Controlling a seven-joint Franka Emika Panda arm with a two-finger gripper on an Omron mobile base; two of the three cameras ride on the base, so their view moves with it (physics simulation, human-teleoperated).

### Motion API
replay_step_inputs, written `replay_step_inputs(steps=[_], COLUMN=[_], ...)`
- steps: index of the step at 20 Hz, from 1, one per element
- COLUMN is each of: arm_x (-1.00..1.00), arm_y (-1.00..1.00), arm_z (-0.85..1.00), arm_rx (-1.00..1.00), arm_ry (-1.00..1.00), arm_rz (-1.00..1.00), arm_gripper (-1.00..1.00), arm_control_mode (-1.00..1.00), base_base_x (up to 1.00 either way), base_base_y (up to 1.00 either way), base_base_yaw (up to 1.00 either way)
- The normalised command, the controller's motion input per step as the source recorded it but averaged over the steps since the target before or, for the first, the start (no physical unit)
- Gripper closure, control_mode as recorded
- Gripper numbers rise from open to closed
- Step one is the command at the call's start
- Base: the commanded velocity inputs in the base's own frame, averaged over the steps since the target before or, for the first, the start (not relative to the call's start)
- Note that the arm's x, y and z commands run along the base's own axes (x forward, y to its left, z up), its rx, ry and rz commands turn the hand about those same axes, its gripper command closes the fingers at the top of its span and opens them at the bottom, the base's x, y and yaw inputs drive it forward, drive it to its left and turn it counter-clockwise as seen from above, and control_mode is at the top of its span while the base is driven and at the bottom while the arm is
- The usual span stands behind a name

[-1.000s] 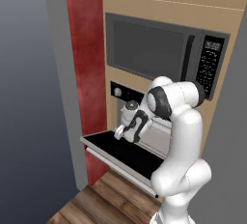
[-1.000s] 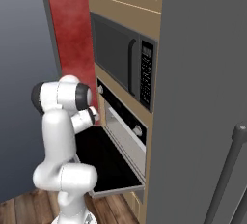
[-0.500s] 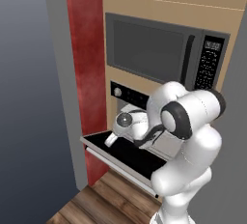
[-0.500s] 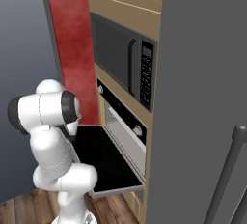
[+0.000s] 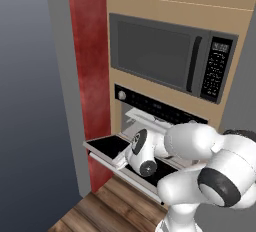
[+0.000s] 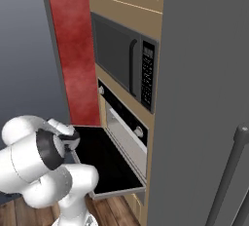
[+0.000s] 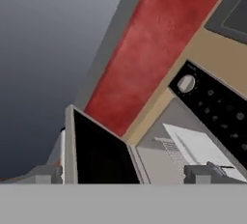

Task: Place the fish on the top rack of the oven, and slide the tray back inside. Close the oven door.

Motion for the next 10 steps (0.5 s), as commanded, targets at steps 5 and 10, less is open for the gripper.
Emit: replay_step_inputs(steps=[5, 10], arm_x=[-0.98, -0.47], arm_y=[0.02, 0.45], arm_z=[0.26, 0.33], arm_rx=[0.16, 0.02], arm_ry=[-0.17, 0.01], arm_rz=[0.00, 0.00], arm_gripper=[-1.00, -1.00], arm_control_mode=[-1.00, -1.00], base_base_x=[0.00, 0.00], base_base_y=[0.00, 0.00], base_base_yaw=[0.00, 0.00])
